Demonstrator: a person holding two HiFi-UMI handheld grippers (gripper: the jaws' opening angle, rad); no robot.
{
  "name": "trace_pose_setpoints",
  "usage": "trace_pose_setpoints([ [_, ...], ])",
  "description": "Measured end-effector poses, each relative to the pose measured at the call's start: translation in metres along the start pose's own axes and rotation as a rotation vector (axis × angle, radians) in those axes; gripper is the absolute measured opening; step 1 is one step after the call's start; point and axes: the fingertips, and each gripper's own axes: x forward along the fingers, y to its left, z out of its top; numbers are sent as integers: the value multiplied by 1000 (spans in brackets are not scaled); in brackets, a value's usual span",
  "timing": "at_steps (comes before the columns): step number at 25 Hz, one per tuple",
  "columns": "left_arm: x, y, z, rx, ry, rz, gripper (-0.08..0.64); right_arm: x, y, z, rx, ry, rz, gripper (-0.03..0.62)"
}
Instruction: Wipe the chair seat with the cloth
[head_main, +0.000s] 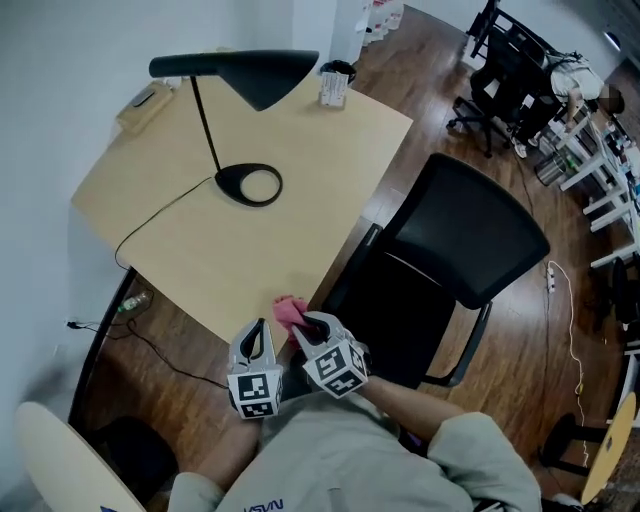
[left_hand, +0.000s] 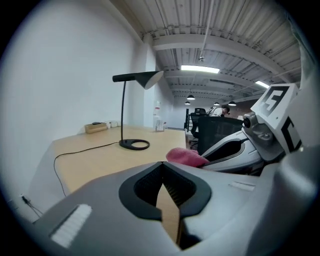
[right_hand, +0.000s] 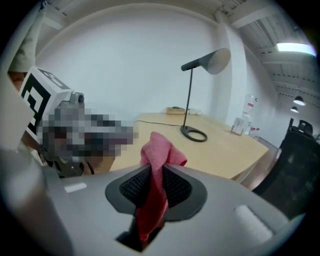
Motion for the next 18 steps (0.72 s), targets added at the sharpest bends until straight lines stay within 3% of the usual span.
trace_pose_setpoints([
  [9, -24, 91, -27, -49, 30, 121, 5, 87, 48, 17, -50, 74, 92, 64],
  [18, -28, 118, -47, -75, 69, 156, 6, 136, 58, -12, -39, 209, 118, 67],
])
